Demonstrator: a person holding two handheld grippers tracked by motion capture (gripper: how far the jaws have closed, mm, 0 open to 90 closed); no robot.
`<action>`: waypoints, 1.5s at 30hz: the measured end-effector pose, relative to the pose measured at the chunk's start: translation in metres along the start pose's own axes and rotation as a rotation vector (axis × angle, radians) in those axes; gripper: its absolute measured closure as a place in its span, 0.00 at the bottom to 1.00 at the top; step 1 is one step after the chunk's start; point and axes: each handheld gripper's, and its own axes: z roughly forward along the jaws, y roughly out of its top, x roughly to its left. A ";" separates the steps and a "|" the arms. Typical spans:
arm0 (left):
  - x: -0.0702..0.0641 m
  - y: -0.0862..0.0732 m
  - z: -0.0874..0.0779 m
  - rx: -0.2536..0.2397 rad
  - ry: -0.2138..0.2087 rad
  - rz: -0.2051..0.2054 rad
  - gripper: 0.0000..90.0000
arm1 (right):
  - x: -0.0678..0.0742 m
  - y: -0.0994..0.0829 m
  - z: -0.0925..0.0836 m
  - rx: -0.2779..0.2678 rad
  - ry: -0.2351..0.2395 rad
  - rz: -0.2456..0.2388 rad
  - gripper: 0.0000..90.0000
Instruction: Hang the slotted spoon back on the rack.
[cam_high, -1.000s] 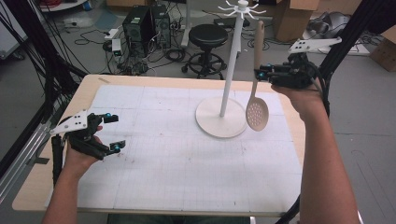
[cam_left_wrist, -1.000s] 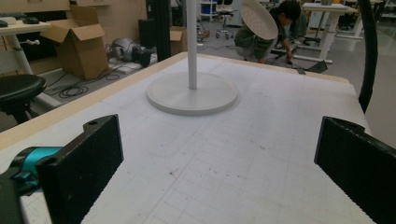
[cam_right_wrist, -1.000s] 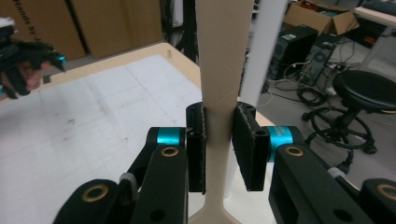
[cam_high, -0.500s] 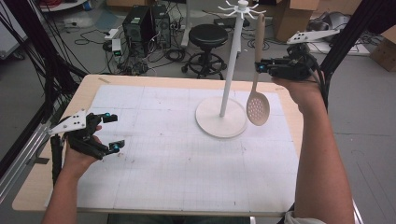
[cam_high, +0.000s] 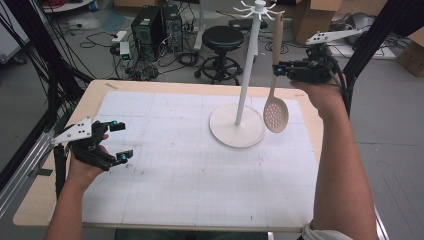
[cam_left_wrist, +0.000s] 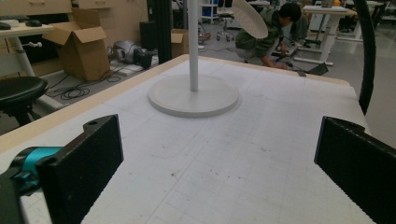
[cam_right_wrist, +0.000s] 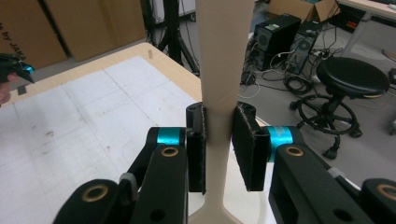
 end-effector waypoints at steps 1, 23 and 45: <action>0.000 0.000 0.000 0.000 0.001 0.001 0.02 | 0.000 0.000 0.001 0.003 -0.001 0.000 0.84; 0.001 0.000 -0.001 0.005 0.005 0.002 0.02 | -0.002 0.000 0.021 -0.006 -0.010 0.075 0.70; 0.000 -0.001 -0.001 0.011 0.004 0.001 0.02 | 0.034 -0.052 0.011 -0.078 0.013 0.002 0.45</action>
